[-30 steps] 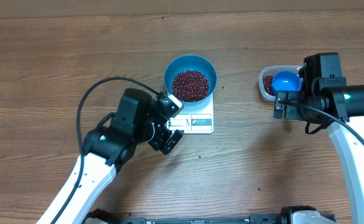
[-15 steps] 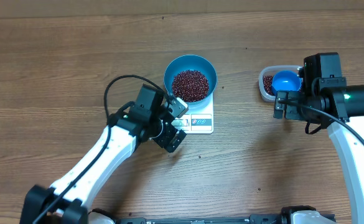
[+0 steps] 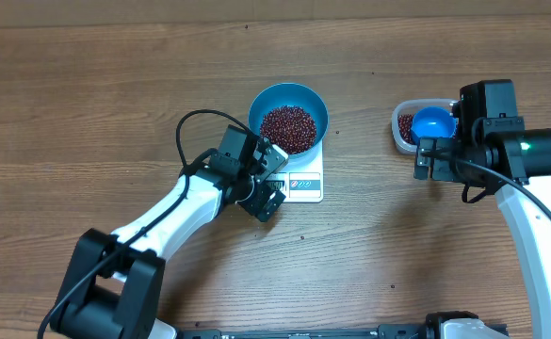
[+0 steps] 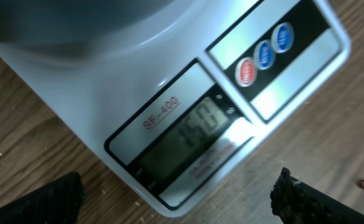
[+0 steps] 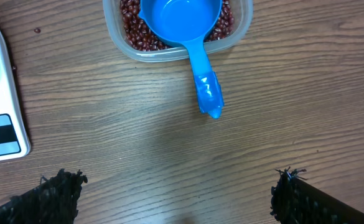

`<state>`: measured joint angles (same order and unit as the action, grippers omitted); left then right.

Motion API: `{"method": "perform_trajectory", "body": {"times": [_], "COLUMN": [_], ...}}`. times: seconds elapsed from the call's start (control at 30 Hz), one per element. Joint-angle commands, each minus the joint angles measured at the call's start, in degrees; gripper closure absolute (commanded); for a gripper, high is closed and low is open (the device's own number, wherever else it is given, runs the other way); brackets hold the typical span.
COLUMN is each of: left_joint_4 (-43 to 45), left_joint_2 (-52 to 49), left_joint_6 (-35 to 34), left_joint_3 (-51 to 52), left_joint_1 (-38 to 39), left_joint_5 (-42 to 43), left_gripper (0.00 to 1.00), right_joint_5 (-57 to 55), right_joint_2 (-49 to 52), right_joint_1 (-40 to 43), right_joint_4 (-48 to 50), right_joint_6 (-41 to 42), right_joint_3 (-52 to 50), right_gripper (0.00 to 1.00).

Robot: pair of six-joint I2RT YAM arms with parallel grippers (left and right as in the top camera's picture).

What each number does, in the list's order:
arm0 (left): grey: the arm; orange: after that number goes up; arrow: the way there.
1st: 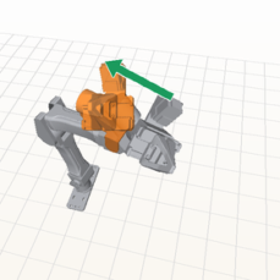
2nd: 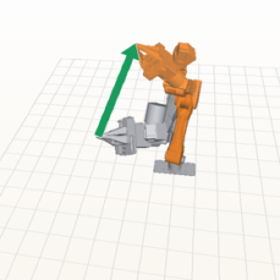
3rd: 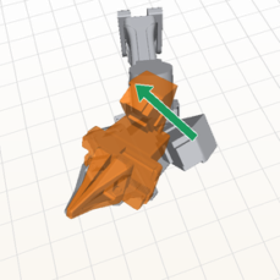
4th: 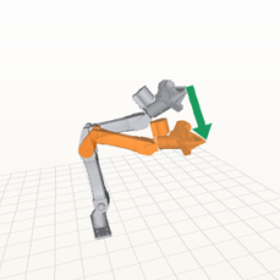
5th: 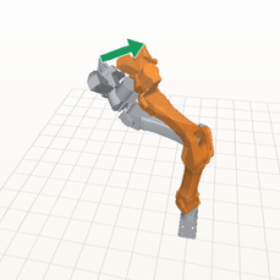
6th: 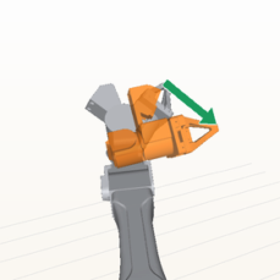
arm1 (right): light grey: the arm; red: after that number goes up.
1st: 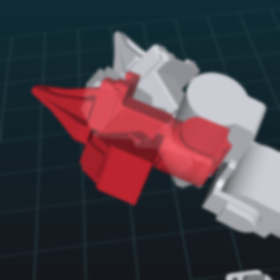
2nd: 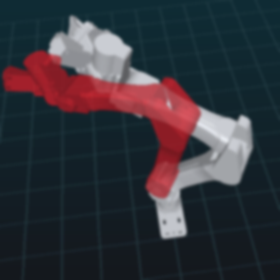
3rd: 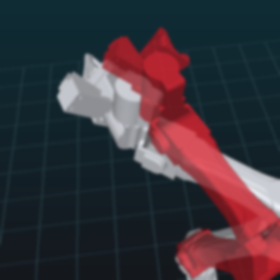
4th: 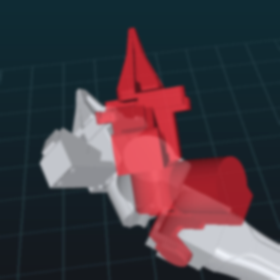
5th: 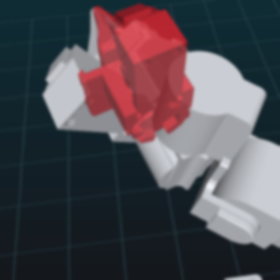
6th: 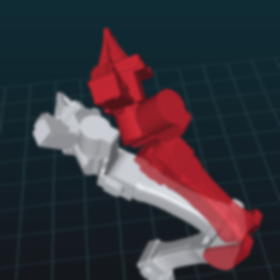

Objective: Scoop item into bowl and weigh 150g on scale
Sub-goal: 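Move the left gripper toward the scale to view the display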

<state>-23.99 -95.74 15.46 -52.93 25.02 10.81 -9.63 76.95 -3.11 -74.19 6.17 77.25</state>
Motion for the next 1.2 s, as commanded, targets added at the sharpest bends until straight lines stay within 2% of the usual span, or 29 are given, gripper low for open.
{"method": "perform_trajectory", "body": {"times": [0.0, 0.7, 1.17], "left_joint_4": [0.24, 0.28, 0.74], "left_joint_2": [-1.92, -2.19, 1.6], "left_joint_6": [1.27, 1.25, 0.74], "left_joint_3": [0.28, 0.28, 0.28], "left_joint_1": [-0.24, -0.24, -0.24], "left_joint_5": [-2.23, -1.79, 0.09], "left_gripper": [0.01, 0.0, 0.0], "right_joint_5": [-0.17, -0.17, -0.17], "right_joint_2": [-0.2, -0.2, -0.2], "right_joint_1": [-0.31, -0.31, -0.31], "right_joint_4": [0.26, 0.26, 0.26], "right_joint_6": [-0.46, -0.46, -0.46], "right_joint_3": [0.31, 0.31, 0.31], "right_gripper": [0.0, 0.0, 0.0]}}
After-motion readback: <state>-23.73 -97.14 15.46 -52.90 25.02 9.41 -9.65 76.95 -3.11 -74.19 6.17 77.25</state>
